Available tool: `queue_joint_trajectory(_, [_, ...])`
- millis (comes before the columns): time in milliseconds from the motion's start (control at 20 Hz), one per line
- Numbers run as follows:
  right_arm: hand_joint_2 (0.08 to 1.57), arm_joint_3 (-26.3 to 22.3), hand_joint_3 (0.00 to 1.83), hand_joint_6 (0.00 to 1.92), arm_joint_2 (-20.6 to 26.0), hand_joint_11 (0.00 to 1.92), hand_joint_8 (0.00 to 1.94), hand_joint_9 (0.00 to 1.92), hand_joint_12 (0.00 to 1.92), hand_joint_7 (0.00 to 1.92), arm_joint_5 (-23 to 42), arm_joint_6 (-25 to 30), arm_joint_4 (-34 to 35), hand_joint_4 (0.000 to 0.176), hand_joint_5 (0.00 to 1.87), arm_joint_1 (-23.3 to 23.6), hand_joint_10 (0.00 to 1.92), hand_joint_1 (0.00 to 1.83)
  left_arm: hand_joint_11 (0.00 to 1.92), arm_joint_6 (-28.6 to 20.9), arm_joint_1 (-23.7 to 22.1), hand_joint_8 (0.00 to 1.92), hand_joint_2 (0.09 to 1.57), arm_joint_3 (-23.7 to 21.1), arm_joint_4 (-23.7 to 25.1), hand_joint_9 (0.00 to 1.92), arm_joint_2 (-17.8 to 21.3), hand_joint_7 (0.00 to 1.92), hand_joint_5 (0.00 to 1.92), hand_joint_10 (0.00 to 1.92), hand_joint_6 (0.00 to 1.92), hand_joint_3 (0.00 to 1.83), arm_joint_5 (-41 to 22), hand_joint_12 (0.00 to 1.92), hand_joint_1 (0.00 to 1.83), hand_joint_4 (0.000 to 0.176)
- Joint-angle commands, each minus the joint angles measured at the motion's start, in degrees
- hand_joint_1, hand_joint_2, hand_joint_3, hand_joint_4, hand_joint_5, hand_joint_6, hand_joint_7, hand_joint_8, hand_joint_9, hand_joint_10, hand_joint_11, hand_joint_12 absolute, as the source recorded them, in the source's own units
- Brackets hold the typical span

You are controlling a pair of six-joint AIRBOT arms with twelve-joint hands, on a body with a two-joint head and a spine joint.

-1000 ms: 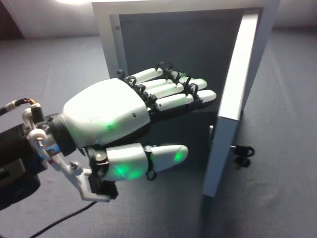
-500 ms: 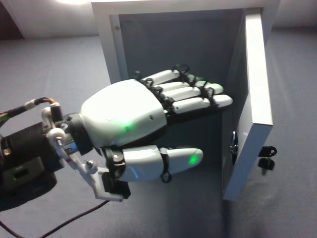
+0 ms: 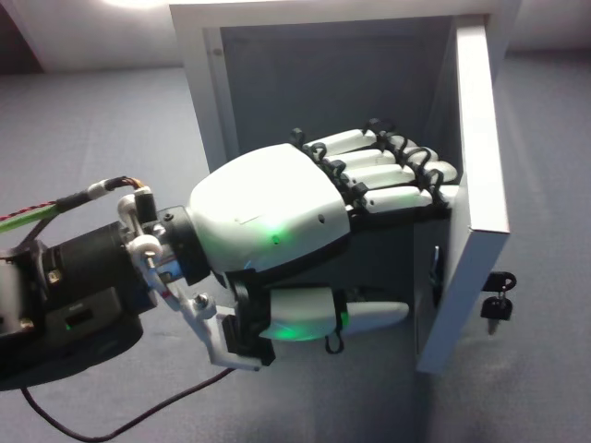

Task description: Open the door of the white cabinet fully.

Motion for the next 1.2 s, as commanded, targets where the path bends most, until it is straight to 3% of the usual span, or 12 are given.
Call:
queue_joint_trajectory(0, [1.34, 0.24, 0.00, 0.00, 0.03, 0.23, 0.00, 0.30, 0.00, 0.38, 6.93, 0.56, 1.60, 0.000, 0.37, 0.30, 0.00, 0.89, 0.15, -0.29, -0.69, 0.00, 1.30, 0.00, -0.96, 0.25, -0.24, 0.28, 0.31, 0.00, 0.00, 0.00, -6.74, 0.40, 0.42, 0.000])
queue_joint_trajectory(50, [1.35, 0.24, 0.00, 0.00, 0.02, 0.25, 0.00, 0.30, 0.01, 0.38, 6.93, 0.56, 1.60, 0.000, 0.37, 0.30, 0.00, 0.88, 0.17, -0.30, -0.90, 0.00, 1.31, 0.09, -0.74, 0.24, -0.49, 0.26, 0.28, 0.00, 0.00, 0.00, -6.55, 0.33, 0.34, 0.000])
queue_joint_trajectory(200, [1.34, 0.29, 0.00, 0.00, -0.03, 0.25, 0.00, 0.30, 0.01, 0.37, 6.93, 0.56, 1.57, 0.000, 0.38, 0.31, 0.00, 0.84, 0.09, -0.30, -1.79, 0.00, 1.31, 0.51, 0.11, 0.14, -1.67, 0.17, 0.19, 0.00, 0.00, 0.00, -5.98, 0.26, 0.35, 0.000])
queue_joint_trajectory(450, [1.34, 0.33, 0.00, 0.00, -0.07, 0.23, 0.00, 0.29, 0.00, 0.36, 6.89, 0.57, 1.49, 0.000, 0.37, 0.31, 0.00, 0.87, 0.15, -0.30, -3.10, 0.00, 1.33, 1.10, 0.94, 0.21, -3.23, 0.19, 0.13, 0.00, 0.01, 0.00, -5.51, 0.21, 0.37, 0.000])
queue_joint_trajectory(550, [1.35, 0.39, 0.00, 0.00, -0.12, 0.24, 0.00, 0.29, 0.01, 0.37, 6.89, 0.57, 1.44, 0.000, 0.37, 0.40, 0.00, 0.85, 0.12, -0.30, -3.57, 0.00, 1.43, 1.45, 1.22, 0.15, -4.02, 0.12, 0.08, 0.01, 0.00, 0.03, -5.23, 0.18, 0.06, 0.000])
queue_joint_trajectory(750, [1.34, 0.39, 0.00, 0.00, -0.16, 0.25, 0.01, 0.30, 0.01, 0.38, 6.89, 0.57, 1.41, 0.005, 0.38, 0.43, 0.00, 0.82, 0.08, -0.29, -4.18, 0.00, 1.43, 1.82, 1.31, 0.10, -4.99, 0.06, 0.06, 0.00, 0.00, 0.01, -5.16, 0.16, 0.00, 0.000])
queue_joint_trajectory(900, [1.33, 0.39, 0.00, 0.00, -0.17, 0.25, 0.00, 0.31, 0.01, 0.39, 6.89, 0.63, 1.41, 0.000, 0.38, 0.44, 0.00, 0.82, 0.10, -0.41, -4.22, 0.00, 1.38, 1.88, 1.30, 0.11, -5.09, 0.08, 0.08, 0.00, 0.01, 0.00, -5.37, 0.15, 0.23, 0.000])
queue_joint_trajectory(1000, [1.34, 0.38, 0.00, 0.00, -0.17, 0.23, 0.00, 0.29, 0.00, 0.37, 6.89, 0.76, 1.41, 0.000, 0.37, 0.44, 0.00, 0.90, 0.13, -1.04, -3.67, 0.01, 1.39, 1.72, 1.28, 0.14, -4.45, 0.13, 0.11, 0.01, 0.01, 0.00, -5.52, 0.15, 0.25, 0.000])
queue_joint_trajectory(1150, [1.34, 0.29, 0.00, 0.00, -0.17, 0.24, 0.00, 0.30, 0.01, 0.37, 6.89, 0.92, 1.42, 0.000, 0.37, 0.44, 0.00, 0.85, 0.19, -1.33, -2.36, 0.01, 1.30, 0.34, 0.85, 0.19, -1.67, 0.17, 0.15, 0.01, 0.00, 0.00, -6.09, 0.16, 0.49, 0.000])
